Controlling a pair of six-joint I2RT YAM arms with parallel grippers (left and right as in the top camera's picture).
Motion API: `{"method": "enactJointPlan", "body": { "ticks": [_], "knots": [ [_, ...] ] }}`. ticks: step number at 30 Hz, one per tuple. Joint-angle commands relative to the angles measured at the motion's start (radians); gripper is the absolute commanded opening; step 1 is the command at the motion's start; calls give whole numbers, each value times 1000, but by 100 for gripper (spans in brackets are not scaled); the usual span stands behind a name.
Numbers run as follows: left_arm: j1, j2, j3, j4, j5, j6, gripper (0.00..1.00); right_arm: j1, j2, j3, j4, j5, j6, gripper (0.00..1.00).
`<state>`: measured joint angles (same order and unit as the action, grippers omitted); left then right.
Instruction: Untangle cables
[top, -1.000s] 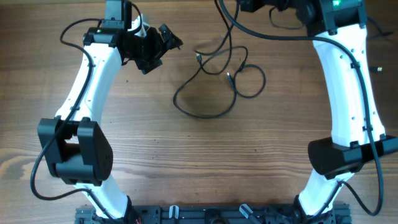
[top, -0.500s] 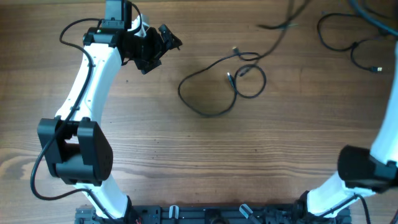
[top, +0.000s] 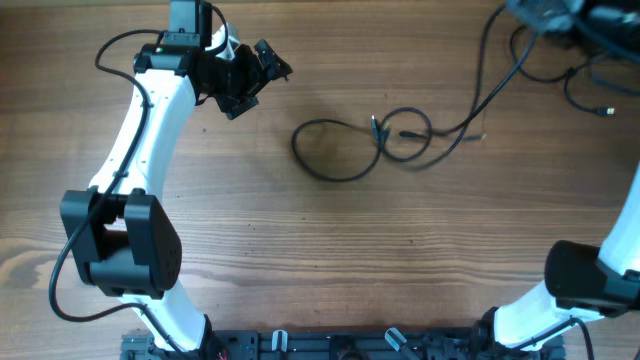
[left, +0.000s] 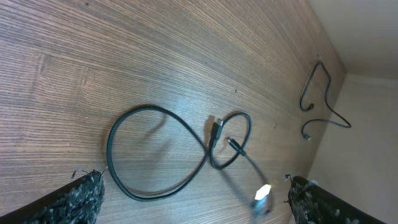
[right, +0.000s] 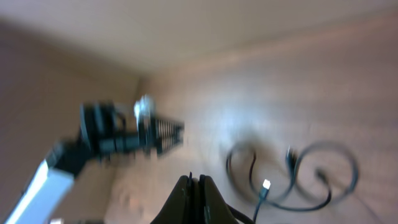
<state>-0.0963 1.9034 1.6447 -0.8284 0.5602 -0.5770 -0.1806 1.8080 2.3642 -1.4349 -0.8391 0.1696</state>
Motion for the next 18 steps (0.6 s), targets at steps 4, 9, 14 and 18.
{"method": "enactJointPlan", "body": {
  "ticks": [4, 9, 14, 18],
  "knots": [
    [0, -11, -3, 0, -12, 23, 96, 161, 30, 4, -126, 254, -99, 4],
    [0, -11, -3, 0, -13, 23, 96, 225, 75, -13, -174, 331, -119, 4],
    [0, -11, -3, 0, -13, 23, 96, 272, 103, -119, -169, 360, -140, 4],
    [0, -11, -3, -4, -13, 23, 96, 270, 116, -172, -133, 360, -140, 4]
  ]
}}
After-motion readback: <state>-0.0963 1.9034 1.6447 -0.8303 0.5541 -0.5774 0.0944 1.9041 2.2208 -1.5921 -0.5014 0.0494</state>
